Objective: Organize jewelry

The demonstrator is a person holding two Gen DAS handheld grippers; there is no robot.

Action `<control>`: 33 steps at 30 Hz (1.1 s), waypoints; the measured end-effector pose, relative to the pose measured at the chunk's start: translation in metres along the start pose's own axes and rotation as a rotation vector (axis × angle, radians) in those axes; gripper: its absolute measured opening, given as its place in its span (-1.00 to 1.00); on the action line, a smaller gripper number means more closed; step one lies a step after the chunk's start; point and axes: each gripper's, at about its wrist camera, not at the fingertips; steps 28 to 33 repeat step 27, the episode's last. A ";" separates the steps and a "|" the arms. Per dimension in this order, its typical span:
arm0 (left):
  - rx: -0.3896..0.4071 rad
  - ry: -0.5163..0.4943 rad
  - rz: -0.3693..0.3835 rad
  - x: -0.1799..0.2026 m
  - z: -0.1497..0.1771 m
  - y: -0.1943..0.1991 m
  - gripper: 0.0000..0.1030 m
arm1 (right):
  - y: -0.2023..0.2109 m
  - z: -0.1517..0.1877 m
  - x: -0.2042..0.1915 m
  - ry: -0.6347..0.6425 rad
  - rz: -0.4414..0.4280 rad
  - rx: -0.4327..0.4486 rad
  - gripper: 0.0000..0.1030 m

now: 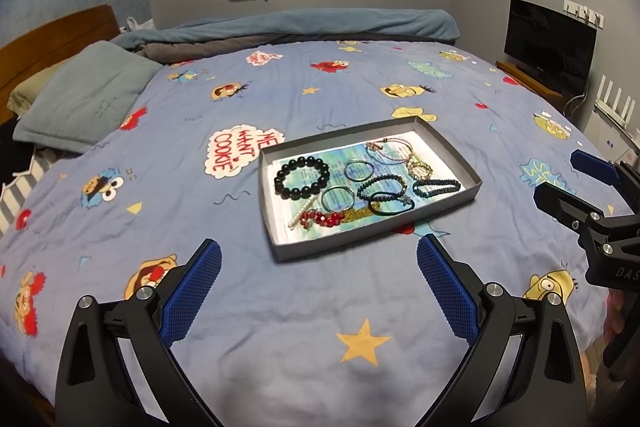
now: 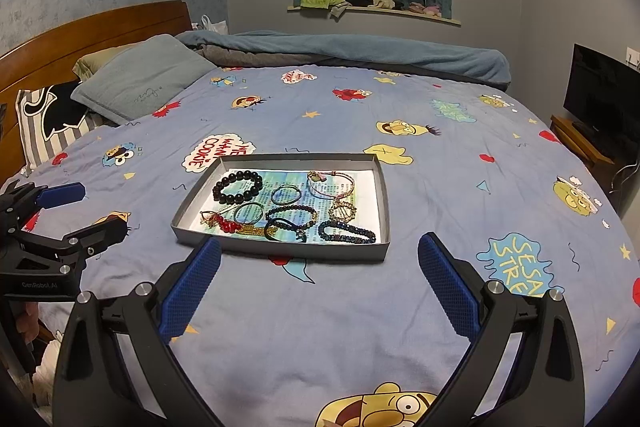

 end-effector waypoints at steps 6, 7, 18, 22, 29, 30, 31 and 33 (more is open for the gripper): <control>-0.001 -0.001 0.000 0.000 -0.001 0.000 0.89 | 0.000 0.000 0.001 0.004 0.003 -0.001 0.89; -0.001 -0.001 0.000 0.000 -0.001 0.000 0.89 | 0.000 0.000 0.001 0.004 0.003 0.000 0.89; 0.018 -0.010 0.013 -0.003 -0.001 -0.004 0.90 | -0.002 0.001 0.001 0.004 0.005 -0.006 0.89; 0.016 0.001 0.023 -0.006 -0.002 -0.007 0.90 | -0.005 0.002 0.002 0.003 0.005 -0.010 0.89; -0.004 -0.001 0.006 -0.009 -0.001 -0.016 0.90 | -0.013 0.005 0.003 0.007 0.009 -0.025 0.89; -0.004 -0.001 0.006 -0.009 -0.001 -0.016 0.90 | -0.013 0.005 0.003 0.007 0.009 -0.025 0.89; -0.004 -0.001 0.006 -0.009 -0.001 -0.016 0.90 | -0.013 0.005 0.003 0.007 0.009 -0.025 0.89; -0.004 -0.001 0.006 -0.009 -0.001 -0.016 0.90 | -0.013 0.005 0.003 0.007 0.009 -0.025 0.89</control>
Point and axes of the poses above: each gripper's, at about its wrist camera, not at the fingertips, and y roughly against the way its jaws point, x to its right, z to its underside, and after that the axes turned 1 degree about -x, right-handed
